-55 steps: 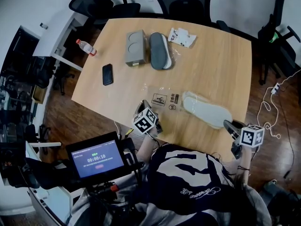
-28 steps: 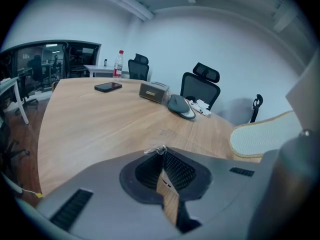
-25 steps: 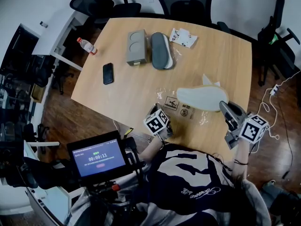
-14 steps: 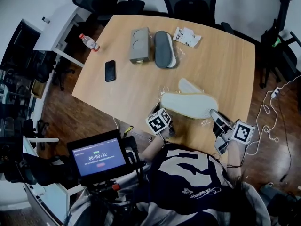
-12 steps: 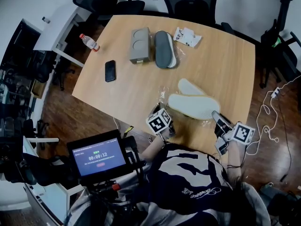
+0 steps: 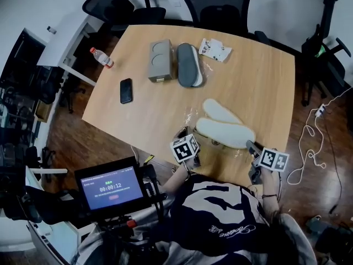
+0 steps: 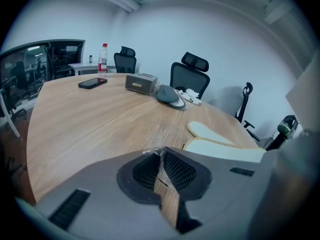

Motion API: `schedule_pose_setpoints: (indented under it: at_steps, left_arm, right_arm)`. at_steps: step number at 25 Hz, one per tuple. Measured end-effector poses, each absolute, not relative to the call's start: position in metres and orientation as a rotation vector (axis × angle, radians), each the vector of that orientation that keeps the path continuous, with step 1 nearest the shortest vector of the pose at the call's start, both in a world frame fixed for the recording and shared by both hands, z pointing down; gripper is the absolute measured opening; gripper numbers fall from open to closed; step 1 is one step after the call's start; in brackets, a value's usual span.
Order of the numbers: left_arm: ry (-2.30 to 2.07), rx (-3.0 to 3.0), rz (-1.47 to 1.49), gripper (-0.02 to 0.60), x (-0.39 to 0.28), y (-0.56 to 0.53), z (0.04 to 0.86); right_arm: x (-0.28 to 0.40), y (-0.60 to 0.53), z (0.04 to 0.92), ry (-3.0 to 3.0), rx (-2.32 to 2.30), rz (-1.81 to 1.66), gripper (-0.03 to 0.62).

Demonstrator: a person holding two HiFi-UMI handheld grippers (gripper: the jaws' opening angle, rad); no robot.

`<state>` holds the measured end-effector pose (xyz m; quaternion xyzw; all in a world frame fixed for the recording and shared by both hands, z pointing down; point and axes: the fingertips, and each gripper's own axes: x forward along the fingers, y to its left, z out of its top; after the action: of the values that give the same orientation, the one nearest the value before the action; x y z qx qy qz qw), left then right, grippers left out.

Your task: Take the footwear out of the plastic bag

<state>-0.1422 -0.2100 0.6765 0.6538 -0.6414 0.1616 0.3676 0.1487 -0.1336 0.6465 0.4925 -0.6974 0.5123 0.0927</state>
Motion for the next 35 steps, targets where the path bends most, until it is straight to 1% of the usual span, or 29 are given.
schedule_pose_setpoints:
  at_steps: [3,5,8,10,12,15,17,24,27,29,30,35]
  left_arm:
    - [-1.645,1.682,0.427,0.008,-0.142,-0.212,0.676]
    - [-1.643,1.685,0.428,0.008,-0.142,-0.213,0.676]
    - [-1.632,1.691,0.443,0.014,-0.142,-0.212,0.678]
    - [-1.625,1.693,0.449,0.051,-0.143,-0.212,0.677]
    - [-1.621,1.689,0.436,0.058,-0.144,-0.212,0.677]
    - [-1.617,1.699,0.445,0.097,-0.145,-0.211,0.678]
    - [-1.619,1.729,0.483,0.140,-0.145,-0.212,0.674]
    - [-1.593,1.889,0.611,0.168,-0.144,-0.207,0.655]
    - [-1.501,1.929,0.617,0.219,-0.144,-0.195,0.657]
    - [-1.452,1.951,0.658,0.324,-0.143,-0.187,0.664]
    - [-1.439,1.958,0.680,0.364,-0.145,-0.183,0.666]
    - [-1.500,1.913,0.729,0.373,-0.179,-0.150,0.660]
  right_arm:
    - [0.156,-0.125,0.661,-1.946,1.414,1.233,0.132]
    - [0.162,-0.124,0.661,-1.906,1.419,1.133,0.141]
    - [0.168,-0.126,0.649,-1.919,1.455,1.117,0.166]
    - [0.166,-0.130,0.634,-1.952,1.473,1.095,0.167]
    - [0.155,-0.133,0.619,-2.006,1.460,1.066,0.166]
    - [0.126,-0.135,0.612,-2.088,1.374,1.053,0.166]
    - [0.108,-0.136,0.613,-2.114,1.314,1.048,0.166]
    - [0.085,-0.135,0.616,-2.148,1.248,1.084,0.164]
    - [0.075,-0.132,0.625,-2.128,1.242,1.071,0.164]
    - [0.070,-0.132,0.632,-2.117,1.247,1.070,0.161]
    - [0.067,-0.131,0.633,-2.115,1.253,1.076,0.161]
    - [0.048,-0.111,0.615,-2.136,1.291,1.096,0.161]
